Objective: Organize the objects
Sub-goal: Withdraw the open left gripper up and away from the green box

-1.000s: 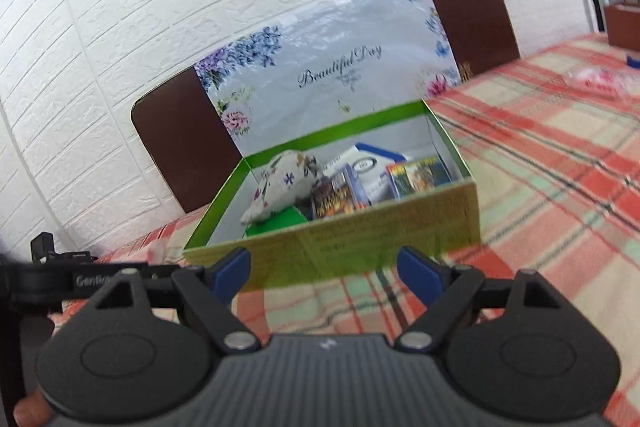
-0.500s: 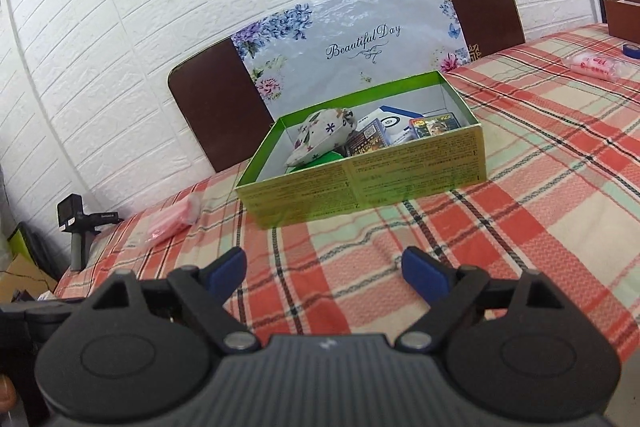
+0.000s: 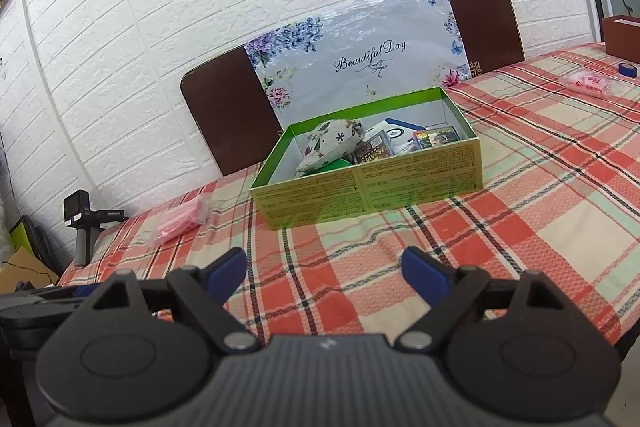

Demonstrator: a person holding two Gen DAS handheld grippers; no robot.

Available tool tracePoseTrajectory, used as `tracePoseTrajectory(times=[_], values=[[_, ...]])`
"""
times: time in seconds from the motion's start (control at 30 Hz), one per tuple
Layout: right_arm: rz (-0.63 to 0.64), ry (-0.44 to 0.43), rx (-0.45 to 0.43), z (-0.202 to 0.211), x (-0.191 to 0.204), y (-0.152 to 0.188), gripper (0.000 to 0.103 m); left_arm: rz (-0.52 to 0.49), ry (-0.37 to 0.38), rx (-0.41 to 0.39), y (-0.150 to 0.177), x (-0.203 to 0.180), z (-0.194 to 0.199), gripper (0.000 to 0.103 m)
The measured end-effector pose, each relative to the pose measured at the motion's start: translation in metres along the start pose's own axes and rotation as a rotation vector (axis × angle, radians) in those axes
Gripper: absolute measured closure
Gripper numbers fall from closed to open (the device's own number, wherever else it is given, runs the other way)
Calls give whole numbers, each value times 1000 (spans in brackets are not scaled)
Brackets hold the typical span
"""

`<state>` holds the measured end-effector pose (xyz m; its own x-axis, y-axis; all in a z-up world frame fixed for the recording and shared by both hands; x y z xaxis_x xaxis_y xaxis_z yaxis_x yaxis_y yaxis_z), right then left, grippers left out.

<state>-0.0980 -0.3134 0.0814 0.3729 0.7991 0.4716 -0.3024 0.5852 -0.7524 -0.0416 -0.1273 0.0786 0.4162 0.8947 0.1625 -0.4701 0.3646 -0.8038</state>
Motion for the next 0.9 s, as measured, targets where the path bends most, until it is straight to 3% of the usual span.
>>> tracePoseTrajectory(times=[0.57,0.9], values=[[-31,-5,42,-25,-7,12,16,-5,-36,74,12,5,-19,34],[25,43,93,-54,-12,22,29,30,-38,144,19,16,-61,34]])
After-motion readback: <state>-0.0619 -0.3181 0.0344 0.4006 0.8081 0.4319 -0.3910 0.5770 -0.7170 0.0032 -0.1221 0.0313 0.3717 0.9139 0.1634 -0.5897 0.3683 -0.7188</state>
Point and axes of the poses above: each gripper's, at about its wrist camera, not at the fingertips, and z roughly against the way its jaws point, x to its left, y to its underside, the point moved 1 cm from there along -z, roughly the way its jaws point, and after that the axes turned 9 degrees about -z, right-handed, at the moved point
